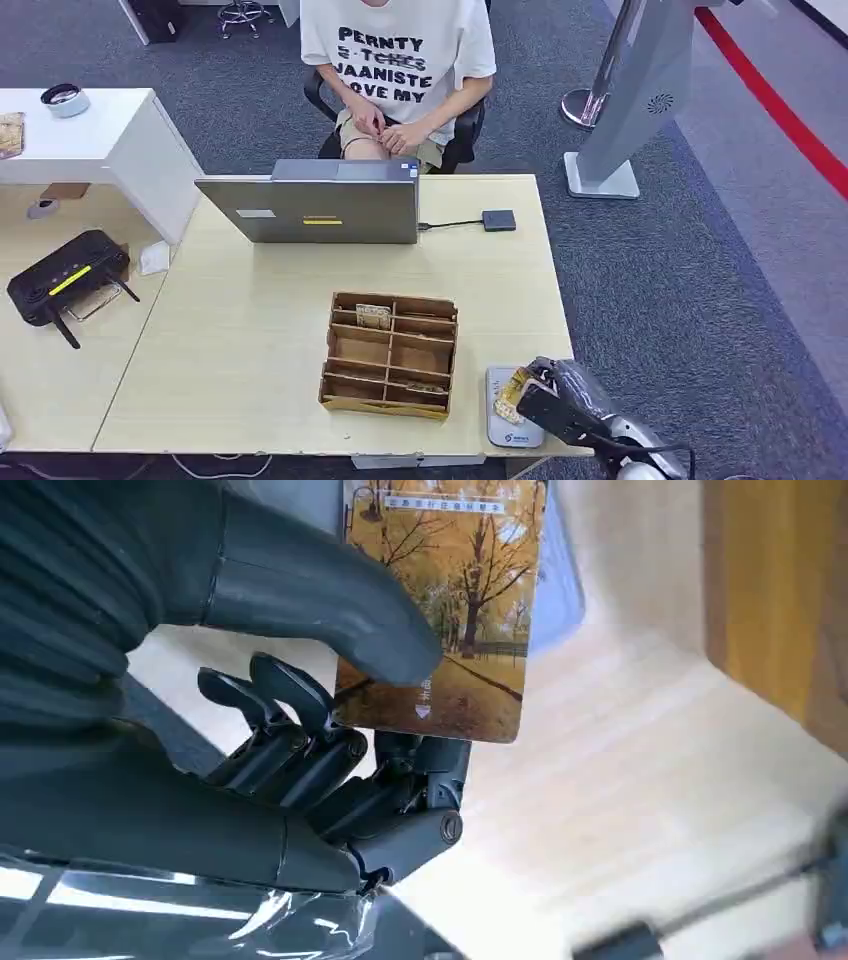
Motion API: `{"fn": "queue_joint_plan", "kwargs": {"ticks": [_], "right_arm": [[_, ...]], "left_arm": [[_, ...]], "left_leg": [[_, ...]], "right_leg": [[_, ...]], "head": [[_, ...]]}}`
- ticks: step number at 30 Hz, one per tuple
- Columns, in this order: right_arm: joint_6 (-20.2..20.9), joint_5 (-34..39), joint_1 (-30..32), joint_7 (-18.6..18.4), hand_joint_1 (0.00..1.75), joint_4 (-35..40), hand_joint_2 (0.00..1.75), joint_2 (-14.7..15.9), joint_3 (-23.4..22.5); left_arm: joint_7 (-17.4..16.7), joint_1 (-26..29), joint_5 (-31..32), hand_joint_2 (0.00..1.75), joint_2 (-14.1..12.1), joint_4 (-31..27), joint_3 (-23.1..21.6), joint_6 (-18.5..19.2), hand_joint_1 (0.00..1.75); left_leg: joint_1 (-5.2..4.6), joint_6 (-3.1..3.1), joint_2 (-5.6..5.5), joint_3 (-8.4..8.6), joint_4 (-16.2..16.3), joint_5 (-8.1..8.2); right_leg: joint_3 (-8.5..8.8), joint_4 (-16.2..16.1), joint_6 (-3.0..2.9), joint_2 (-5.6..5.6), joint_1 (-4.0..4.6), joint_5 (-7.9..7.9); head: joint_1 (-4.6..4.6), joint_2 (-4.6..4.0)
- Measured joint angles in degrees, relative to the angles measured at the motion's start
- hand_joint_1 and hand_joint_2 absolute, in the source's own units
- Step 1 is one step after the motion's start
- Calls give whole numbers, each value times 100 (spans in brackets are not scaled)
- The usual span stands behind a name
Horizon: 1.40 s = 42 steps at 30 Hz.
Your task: Pass the card to the sensor for recognition and then transmit it.
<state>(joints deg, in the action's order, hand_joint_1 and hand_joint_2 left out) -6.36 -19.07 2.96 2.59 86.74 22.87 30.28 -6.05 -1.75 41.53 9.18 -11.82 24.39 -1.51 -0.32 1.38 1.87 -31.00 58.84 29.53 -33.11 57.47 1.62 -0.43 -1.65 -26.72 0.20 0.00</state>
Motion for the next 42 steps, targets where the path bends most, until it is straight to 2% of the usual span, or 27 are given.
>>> {"fn": "queue_joint_plan", "kwargs": {"ticks": [7, 13, 15, 22, 27, 33, 35, 42], "right_arm": [[-1240, -581, 275, 572, 175, 1005, 175, -561, -401], [-2466, -858, 447, 1291, 175, 1884, 175, -1188, -670], [-2680, -875, 455, 1409, 175, 2076, 175, -1323, -709], [-2759, -899, 489, 1468, 175, 2384, 175, -1574, -801], [-3032, -1039, 500, 1819, 175, 2580, 175, -1692, -838], [-3060, -2015, 279, 2174, 175, 2718, 175, -1994, -1008], [-3060, -2292, 101, 2139, 175, 2701, 175, -2055, -1063], [-3060, -2885, -840, 1567, 175, 2236, 175, -2070, -1080]], "left_arm": [[53, 4, -70, 0, 66, 0, 145, -68, 0], [59, 5, 4, 0, 122, 0, 184, -125, 0], [59, 2, 15, 0, 133, 0, 188, -138, 0], [59, 2, 26, 0, 149, 0, 193, -140, 0], [59, -1, 89, 0, 153, 0, 195, -125, 0], [57, -15, 312, 0, 153, 0, 193, -48, 0], [50, -33, 380, 0, 153, 0, 188, -24, 0], [48, -61, 607, 0, 149, 0, 123, 89, 0]], "left_leg": [[2, -1, -2, -5, -1, -1], [2, -1, -1, -6, -2, -1], [2, -1, 0, -6, -2, -1], [1, -1, 0, -6, -2, -1], [1, -1, 0, -6, -2, -1], [3, -2, 5, -7, -2, -1], [3, -3, 4, -5, -2, -3], [1, -5, 9, -3, -2, -7]], "right_leg": [[-9, 2, -1, -2, 2, -1], [-11, 2, -5, -1, 1, -4], [-10, 2, -5, -1, 1, -4], [-10, 2, -5, -1, 0, -3], [-10, 2, -5, 0, 1, -4], [-10, 3, -6, 4, 2, -3], [-7, 3, -6, 1, 2, -3], [-7, 3, -9, 7, 1, 7]], "head": [[0, 0], [0, 0], [2, 0], [0, 0], [2, 0], [0, 0], [2, 0], [0, 0]]}}
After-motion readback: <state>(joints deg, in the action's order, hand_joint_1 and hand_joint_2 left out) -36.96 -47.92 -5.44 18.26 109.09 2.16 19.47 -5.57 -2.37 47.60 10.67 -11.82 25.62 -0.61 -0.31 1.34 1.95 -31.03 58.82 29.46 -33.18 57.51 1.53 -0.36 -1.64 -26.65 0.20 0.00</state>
